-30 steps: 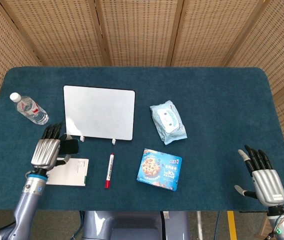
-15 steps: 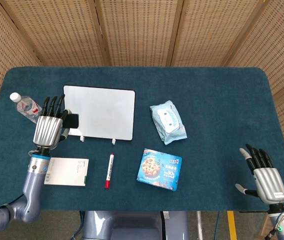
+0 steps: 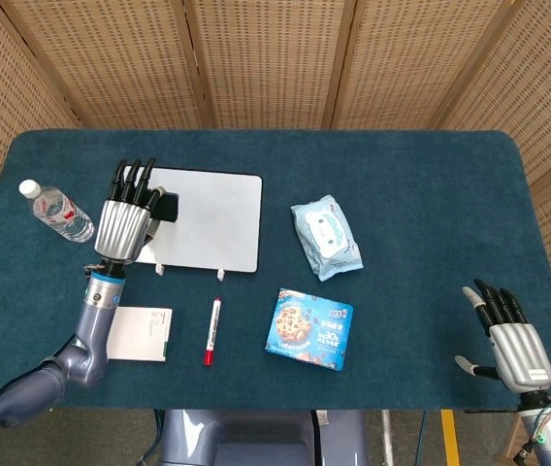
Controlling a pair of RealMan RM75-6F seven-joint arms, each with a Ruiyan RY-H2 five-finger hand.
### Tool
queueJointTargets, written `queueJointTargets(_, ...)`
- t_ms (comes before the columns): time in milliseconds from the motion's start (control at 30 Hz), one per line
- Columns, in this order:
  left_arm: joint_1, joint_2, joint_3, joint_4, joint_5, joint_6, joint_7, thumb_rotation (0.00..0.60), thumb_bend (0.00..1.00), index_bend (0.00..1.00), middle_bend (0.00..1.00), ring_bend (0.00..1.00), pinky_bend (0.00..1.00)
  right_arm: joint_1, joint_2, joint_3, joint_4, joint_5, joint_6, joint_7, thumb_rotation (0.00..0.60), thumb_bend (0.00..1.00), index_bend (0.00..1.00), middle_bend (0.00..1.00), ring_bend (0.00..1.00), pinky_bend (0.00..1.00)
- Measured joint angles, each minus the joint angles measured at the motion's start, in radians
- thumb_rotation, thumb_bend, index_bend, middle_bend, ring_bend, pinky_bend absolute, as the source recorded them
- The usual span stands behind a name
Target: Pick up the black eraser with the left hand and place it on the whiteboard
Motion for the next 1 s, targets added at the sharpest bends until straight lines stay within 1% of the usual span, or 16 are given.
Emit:
queueJointTargets(100, -0.024, -0.052, 0.003, 0.086, 0.009, -0.012, -0.033, 0.6, 0.3, 0.41, 0.0, 0.0, 0.0, 0.001, 0.001, 0.0, 0.002, 0.003, -0.003, 0.006, 0.6, 0.05, 0.0, 0.0, 0.0, 0.0)
queueJointTargets(200, -0.042, -0.093, 0.008, 0.149, 0.012, -0.029, -0.062, 0.6, 0.3, 0.41, 0.0, 0.0, 0.0, 0.003, 0.001, 0.001, 0.004, 0.007, -0.008, 0.011, 0.6, 0.05, 0.0, 0.0, 0.0, 0.0)
queueJointTargets(400, -0.068, -0.144, 0.023, 0.251, 0.021, -0.052, -0.092, 0.6, 0.3, 0.41, 0.0, 0.0, 0.0, 0.005, 0.002, 0.003, 0.007, 0.009, -0.009, 0.02, 0.6, 0.05, 0.0, 0.0, 0.0, 0.0)
queueJointTargets(700, -0.093, -0.19, 0.031, 0.338, 0.014, -0.087, -0.12, 0.6, 0.3, 0.41, 0.0, 0.0, 0.0, 0.004, 0.005, 0.003, 0.007, 0.008, -0.004, 0.031, 0.6, 0.05, 0.0, 0.0, 0.0, 0.0)
queueJointTargets(1000, -0.103, -0.215, 0.04, 0.377, 0.006, -0.113, -0.119, 0.6, 0.3, 0.4, 0.0, 0.0, 0.0, 0.003, 0.008, 0.004, 0.009, 0.007, 0.001, 0.041, 0.6, 0.05, 0.0, 0.0, 0.0, 0.0)
